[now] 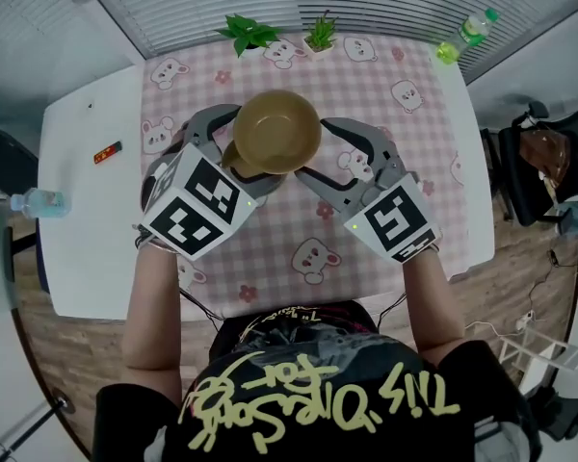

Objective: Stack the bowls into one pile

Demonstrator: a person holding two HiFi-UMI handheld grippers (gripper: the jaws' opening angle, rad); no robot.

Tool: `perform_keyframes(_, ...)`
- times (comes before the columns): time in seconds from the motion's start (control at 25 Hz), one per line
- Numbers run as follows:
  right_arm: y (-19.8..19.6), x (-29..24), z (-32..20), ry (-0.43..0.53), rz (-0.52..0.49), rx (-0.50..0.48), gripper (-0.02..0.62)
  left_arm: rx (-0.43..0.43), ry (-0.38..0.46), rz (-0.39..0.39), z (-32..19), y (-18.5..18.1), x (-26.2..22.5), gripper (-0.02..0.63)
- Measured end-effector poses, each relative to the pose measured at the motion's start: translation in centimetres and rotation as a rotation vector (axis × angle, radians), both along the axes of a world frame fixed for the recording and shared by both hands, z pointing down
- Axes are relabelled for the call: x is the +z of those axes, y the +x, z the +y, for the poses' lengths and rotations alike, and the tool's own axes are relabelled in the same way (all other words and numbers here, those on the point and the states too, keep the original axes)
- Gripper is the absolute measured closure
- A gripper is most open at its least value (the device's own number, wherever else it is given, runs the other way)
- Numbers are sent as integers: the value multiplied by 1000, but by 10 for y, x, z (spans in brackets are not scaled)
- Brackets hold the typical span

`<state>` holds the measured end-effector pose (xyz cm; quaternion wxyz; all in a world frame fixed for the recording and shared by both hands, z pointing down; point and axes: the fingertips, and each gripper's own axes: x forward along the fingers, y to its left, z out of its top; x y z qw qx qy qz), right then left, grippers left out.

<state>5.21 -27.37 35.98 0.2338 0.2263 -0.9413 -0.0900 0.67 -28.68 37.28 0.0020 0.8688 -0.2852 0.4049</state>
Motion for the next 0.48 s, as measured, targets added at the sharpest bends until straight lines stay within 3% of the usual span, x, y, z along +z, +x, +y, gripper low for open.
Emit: perform_keyframes(0.48, -32, 10, 13, -43, -3, -5, 305, -24, -47, 41, 14, -32, 12, 158)
